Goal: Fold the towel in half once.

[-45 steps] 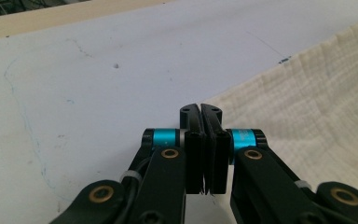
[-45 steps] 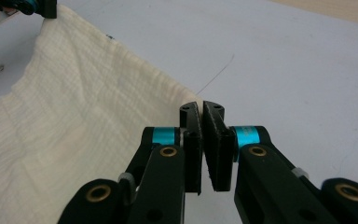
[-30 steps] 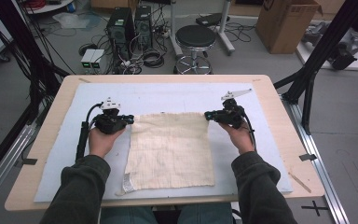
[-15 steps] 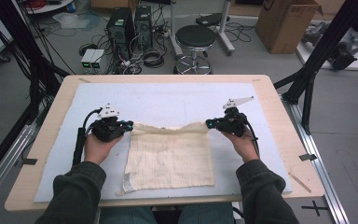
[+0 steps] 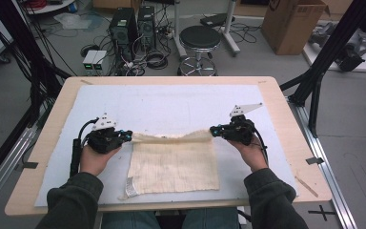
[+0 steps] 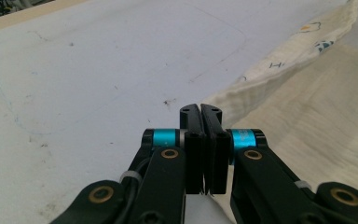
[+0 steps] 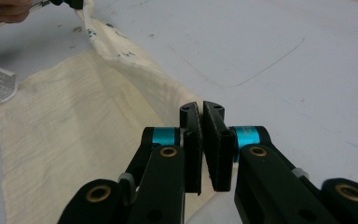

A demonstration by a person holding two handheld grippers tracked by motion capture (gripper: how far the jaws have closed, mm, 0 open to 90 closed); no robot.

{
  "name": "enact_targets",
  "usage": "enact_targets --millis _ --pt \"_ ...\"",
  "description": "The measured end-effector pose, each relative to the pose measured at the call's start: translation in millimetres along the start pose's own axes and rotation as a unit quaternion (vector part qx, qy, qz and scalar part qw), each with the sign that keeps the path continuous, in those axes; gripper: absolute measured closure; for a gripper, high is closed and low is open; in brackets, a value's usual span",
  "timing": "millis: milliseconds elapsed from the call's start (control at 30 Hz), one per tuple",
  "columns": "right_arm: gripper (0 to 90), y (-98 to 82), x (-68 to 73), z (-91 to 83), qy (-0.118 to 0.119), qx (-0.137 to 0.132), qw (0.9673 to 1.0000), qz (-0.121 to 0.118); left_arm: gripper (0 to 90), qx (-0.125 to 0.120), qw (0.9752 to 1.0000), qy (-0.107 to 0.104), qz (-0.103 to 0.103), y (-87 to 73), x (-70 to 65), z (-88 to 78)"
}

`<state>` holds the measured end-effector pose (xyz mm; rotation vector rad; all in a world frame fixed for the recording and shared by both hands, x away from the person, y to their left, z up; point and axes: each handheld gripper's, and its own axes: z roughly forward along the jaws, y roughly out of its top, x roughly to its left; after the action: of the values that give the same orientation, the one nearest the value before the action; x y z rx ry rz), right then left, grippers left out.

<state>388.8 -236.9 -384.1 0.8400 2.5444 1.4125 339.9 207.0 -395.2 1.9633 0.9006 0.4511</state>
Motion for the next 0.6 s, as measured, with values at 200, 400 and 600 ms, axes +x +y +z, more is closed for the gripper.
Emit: enact_targets --millis 200,400,600 --pt "86.3 -4.3 7.4 -5.5 0.007 -0.002 1.0000 -0.005 87.7 -0.002 1.0000 -0.006 0.007 -3.1 -5.5 -9.6" --pt "86.3 -5.6 15.2 -11.6 0.006 -0.002 0.9999 -0.013 87.7 -0.008 0.9999 -0.008 0.009 -6.9 -9.1 -19.0" --pt "86.2 -8.9 24.6 -15.2 0.009 -0.002 0.9996 -0.026 87.7 -0.011 0.9998 -0.013 0.011 -11.2 -12.1 -26.5"
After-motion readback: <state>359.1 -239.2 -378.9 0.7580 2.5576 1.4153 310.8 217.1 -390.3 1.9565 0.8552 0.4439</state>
